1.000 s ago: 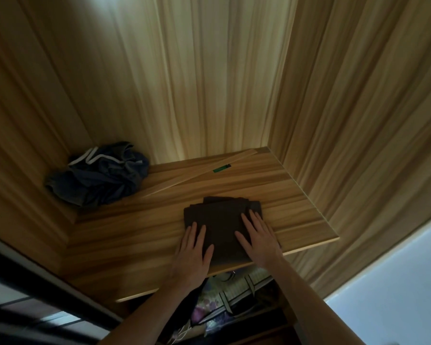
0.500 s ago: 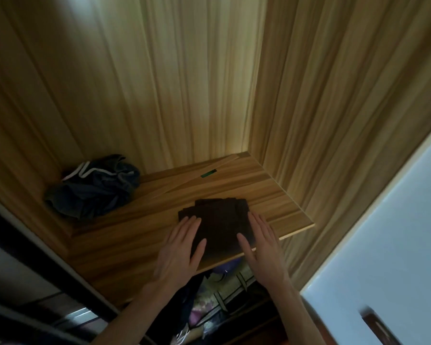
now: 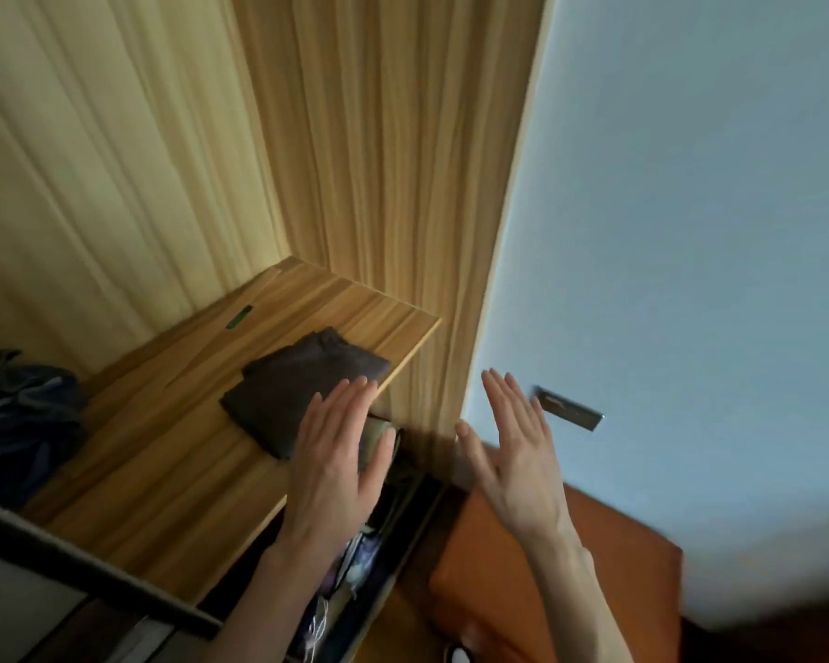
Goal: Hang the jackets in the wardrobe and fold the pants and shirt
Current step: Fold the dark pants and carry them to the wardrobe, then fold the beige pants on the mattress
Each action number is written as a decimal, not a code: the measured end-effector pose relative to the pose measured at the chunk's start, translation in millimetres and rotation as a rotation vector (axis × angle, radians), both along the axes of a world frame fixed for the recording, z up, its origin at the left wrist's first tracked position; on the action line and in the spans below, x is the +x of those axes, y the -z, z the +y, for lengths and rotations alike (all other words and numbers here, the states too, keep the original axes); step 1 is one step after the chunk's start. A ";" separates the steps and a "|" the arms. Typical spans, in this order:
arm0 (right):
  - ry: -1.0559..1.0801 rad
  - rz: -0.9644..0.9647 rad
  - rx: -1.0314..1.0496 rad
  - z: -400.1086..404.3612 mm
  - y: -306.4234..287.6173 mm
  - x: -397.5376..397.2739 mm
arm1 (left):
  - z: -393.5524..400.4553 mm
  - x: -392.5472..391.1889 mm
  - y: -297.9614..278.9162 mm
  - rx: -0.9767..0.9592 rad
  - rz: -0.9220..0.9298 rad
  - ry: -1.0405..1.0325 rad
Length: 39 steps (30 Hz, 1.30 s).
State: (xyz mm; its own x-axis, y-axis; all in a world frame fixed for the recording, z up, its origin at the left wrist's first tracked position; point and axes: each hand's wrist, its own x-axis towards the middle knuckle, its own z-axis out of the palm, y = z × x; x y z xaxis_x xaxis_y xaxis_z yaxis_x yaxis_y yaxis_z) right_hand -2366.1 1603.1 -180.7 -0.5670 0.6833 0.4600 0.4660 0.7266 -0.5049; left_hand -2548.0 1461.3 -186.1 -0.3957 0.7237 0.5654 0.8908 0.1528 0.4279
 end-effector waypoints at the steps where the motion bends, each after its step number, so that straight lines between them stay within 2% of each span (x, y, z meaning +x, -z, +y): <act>1: 0.055 -0.017 0.011 -8.0 -2.3 17.1 | 0.9 9.6 -0.6 0.012 0.020 0.048; 6: 0.335 -0.133 0.058 -39.4 -9.3 102.6 | 15.7 61.3 -6.8 0.037 0.034 0.262; 12: 0.653 -0.150 0.046 -87.4 -16.5 204.3 | 31.7 149.2 -1.9 0.083 0.018 0.507; 20: 1.016 -0.162 0.003 -186.9 -16.2 352.5 | 16.2 304.9 -1.4 -0.017 0.021 0.811; 31: 1.400 -0.096 -0.056 -393.4 -4.1 542.2 | -107.2 535.3 -1.3 -0.023 -0.016 1.226; 39: 1.655 -0.077 -0.047 -535.7 -1.8 646.8 | -216.3 684.2 5.8 -0.070 -0.046 1.506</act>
State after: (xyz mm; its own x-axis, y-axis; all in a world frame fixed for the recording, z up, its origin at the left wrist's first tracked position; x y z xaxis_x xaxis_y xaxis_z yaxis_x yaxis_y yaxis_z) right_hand -1719.2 1067.3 -178.9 0.7222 0.5419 0.4300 0.6917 -0.5641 -0.4509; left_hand -1863.8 1245.0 -191.9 0.7041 0.4818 0.5216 0.2156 -0.8449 0.4895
